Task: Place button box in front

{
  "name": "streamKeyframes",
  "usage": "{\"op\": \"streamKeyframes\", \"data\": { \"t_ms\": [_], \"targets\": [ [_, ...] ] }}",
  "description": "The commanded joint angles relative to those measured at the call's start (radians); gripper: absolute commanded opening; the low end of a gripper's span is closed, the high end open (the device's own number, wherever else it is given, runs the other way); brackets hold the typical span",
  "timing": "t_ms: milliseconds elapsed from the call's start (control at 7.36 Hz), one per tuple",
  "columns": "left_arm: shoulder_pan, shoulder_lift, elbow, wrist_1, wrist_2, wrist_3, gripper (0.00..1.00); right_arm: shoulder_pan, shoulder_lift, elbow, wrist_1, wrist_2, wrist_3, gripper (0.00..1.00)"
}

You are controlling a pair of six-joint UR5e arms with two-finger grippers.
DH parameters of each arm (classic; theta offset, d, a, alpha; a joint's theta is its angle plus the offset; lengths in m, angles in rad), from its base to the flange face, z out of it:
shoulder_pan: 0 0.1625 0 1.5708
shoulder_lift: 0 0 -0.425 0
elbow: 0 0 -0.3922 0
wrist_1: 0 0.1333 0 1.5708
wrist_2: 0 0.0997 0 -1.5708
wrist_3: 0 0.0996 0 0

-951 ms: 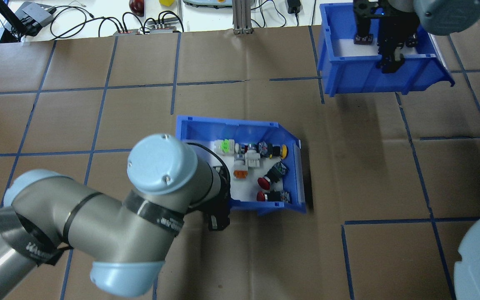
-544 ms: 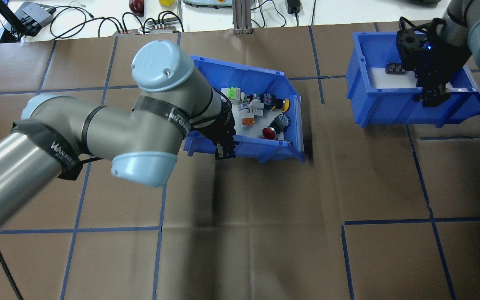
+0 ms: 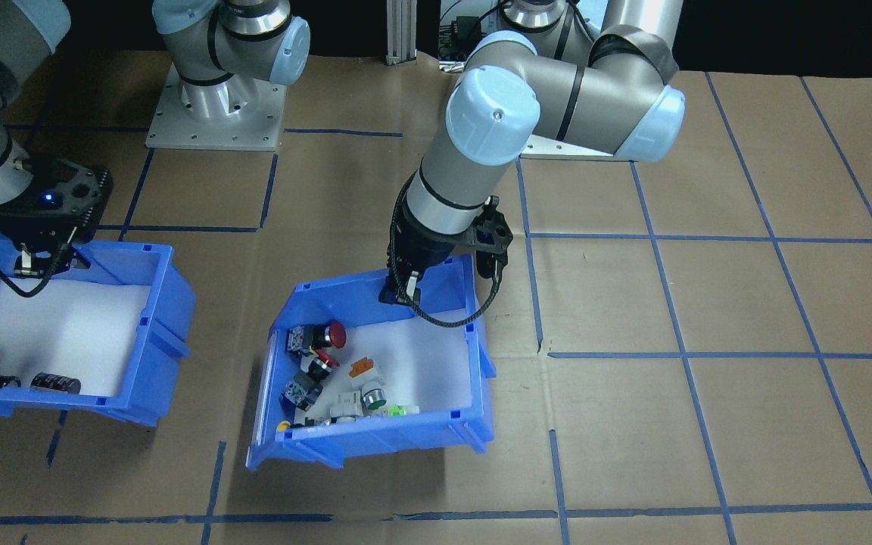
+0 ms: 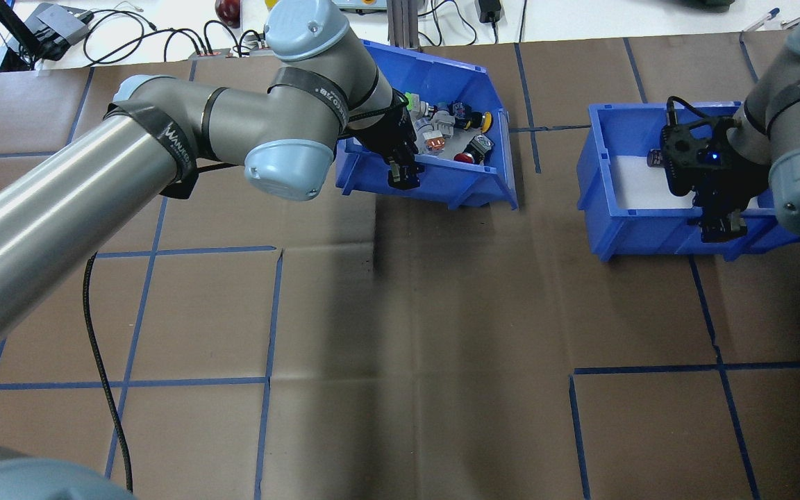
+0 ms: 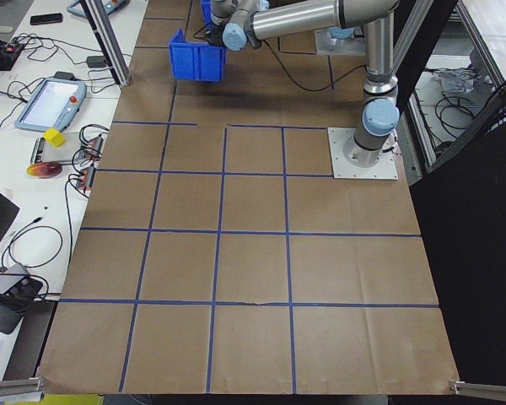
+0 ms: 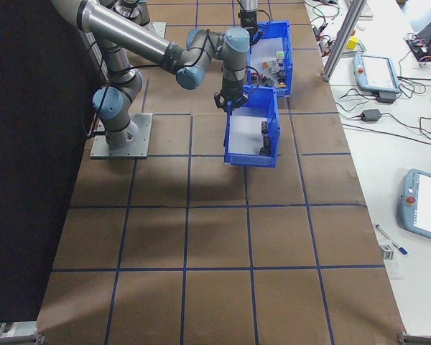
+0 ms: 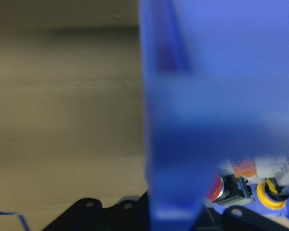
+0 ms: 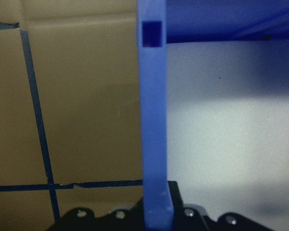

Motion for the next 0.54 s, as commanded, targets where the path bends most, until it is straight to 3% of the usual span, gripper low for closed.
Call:
{"op": "streamKeyframes", "data": {
  "t_ms": [0,136,408],
  "targets": [
    [0.004,-0.035,0.021,0.0,-0.007,-0.002,0.0,0.001,-0.018,0.032,-0.031,0.0,-0.029,0.08],
    [0.006,-0.039,0.022,0.0,-0.034,-0.003,0.0,0.001,-0.018,0.032,-0.031,0.0,-0.06,0.08],
    [0.008,-0.051,0.024,0.0,-0.037,-0.002,0.02,0.003,-0.023,0.043,-0.029,0.003,-0.06,0.08]
  ]
}}
